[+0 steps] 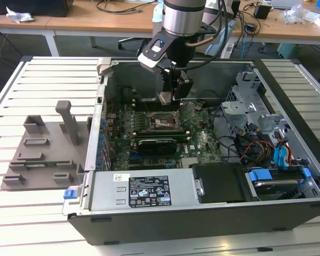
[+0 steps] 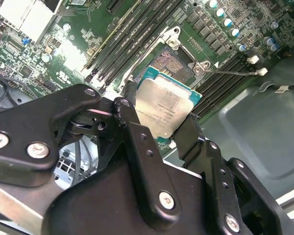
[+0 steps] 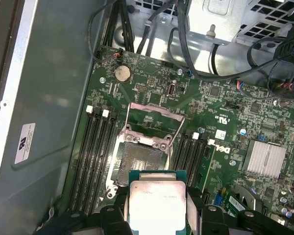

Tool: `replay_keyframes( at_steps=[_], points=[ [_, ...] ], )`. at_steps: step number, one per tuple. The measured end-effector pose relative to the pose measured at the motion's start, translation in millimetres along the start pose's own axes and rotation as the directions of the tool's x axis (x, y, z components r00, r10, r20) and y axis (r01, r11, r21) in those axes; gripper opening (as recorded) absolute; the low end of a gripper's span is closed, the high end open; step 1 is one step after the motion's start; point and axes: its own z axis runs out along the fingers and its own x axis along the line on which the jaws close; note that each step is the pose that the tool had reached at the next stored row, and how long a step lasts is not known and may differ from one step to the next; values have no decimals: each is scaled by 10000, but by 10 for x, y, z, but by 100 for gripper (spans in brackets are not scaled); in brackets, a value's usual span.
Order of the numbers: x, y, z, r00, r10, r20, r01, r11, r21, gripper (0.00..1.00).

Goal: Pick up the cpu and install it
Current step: 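Place the cpu into insertion slot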

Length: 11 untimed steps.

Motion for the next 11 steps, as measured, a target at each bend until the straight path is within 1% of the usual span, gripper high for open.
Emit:
replay_keyframes(
  at_steps=[11],
  points=[
    [0, 0, 2, 9992, 408, -7, -408, 9992, 9, 55]
  ],
)
